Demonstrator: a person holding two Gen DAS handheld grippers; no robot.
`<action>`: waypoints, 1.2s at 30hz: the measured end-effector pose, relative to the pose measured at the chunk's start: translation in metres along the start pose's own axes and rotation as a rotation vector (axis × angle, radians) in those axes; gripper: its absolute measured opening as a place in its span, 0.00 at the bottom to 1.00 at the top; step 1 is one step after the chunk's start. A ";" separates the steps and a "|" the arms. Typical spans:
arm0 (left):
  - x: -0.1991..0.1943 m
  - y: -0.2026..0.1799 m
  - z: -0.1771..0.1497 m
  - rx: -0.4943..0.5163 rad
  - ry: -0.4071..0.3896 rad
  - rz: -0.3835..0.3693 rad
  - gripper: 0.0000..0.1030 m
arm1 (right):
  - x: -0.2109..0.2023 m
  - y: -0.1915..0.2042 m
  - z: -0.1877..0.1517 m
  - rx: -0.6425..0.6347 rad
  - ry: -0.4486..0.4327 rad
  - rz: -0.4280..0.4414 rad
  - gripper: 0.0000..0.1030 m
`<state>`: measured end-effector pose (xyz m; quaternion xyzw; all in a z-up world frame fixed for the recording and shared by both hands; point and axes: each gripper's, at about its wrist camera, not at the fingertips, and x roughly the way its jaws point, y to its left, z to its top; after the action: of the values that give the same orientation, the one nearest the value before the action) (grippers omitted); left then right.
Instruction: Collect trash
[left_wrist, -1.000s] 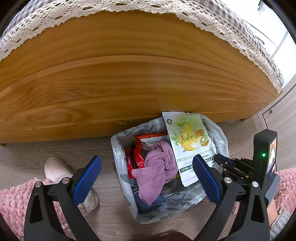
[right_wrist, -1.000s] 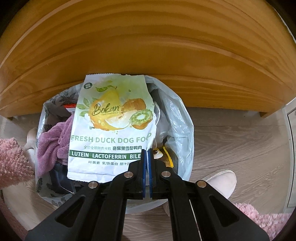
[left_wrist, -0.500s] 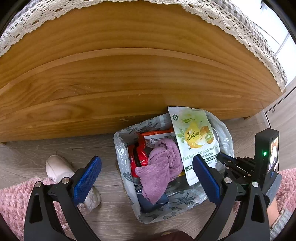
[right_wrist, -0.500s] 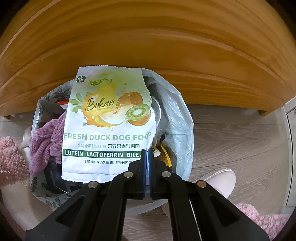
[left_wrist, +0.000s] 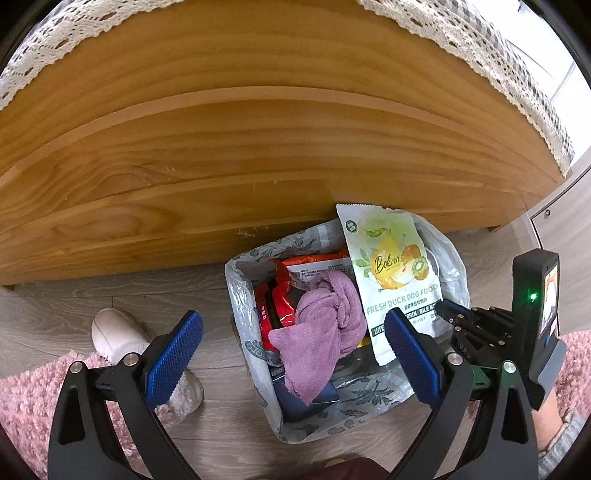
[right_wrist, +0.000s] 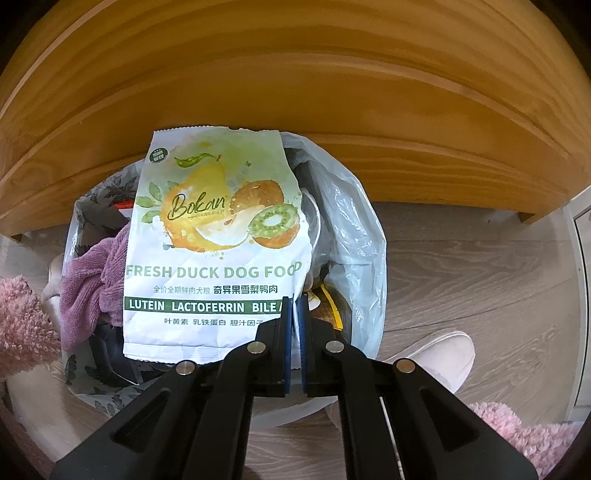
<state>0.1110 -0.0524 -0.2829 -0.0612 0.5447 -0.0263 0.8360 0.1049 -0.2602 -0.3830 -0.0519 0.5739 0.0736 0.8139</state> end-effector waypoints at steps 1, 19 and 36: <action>0.001 0.000 0.000 0.001 0.005 -0.004 0.93 | 0.000 -0.001 0.001 0.003 0.003 -0.004 0.06; -0.001 -0.003 0.001 0.016 0.001 -0.015 0.93 | -0.015 -0.023 0.005 0.076 -0.024 0.050 0.51; -0.031 -0.007 0.002 0.054 -0.156 -0.023 0.93 | -0.055 -0.008 0.000 0.060 -0.106 0.077 0.92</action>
<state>0.1005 -0.0563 -0.2530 -0.0466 0.4764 -0.0457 0.8768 0.0885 -0.2710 -0.3311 -0.0013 0.5334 0.0903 0.8410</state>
